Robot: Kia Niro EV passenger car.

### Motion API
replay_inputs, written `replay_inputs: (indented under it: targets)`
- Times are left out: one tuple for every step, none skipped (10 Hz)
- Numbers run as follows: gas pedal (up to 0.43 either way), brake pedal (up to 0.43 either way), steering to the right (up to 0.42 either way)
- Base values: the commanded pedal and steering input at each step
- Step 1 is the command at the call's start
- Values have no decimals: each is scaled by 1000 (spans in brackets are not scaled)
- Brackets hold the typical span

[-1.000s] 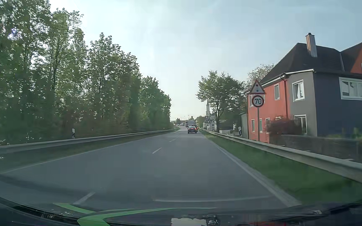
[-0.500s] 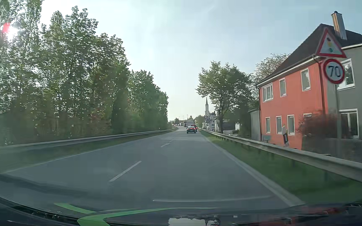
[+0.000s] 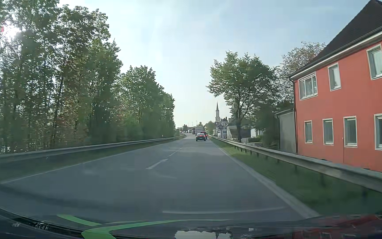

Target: Follow the waypoints while adhering to traffic rules and regulations

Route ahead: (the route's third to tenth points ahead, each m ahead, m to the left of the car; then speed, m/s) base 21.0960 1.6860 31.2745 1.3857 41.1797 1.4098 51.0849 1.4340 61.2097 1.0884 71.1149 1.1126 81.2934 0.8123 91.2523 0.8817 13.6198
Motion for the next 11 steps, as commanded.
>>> replay_inputs:
  targets:
    - [20, 0, 1]
    - [20, 0, 1]
    - [20, 0, 1]
    - [20, 0, 1]
    - [20, 0, 1]
    - [28, 0, 1]
    - [28, 0, 1]
    - [28, 0, 0]
    - [28, 0, 0]
    - [28, 0, 0]
    - [28, 0, 0]
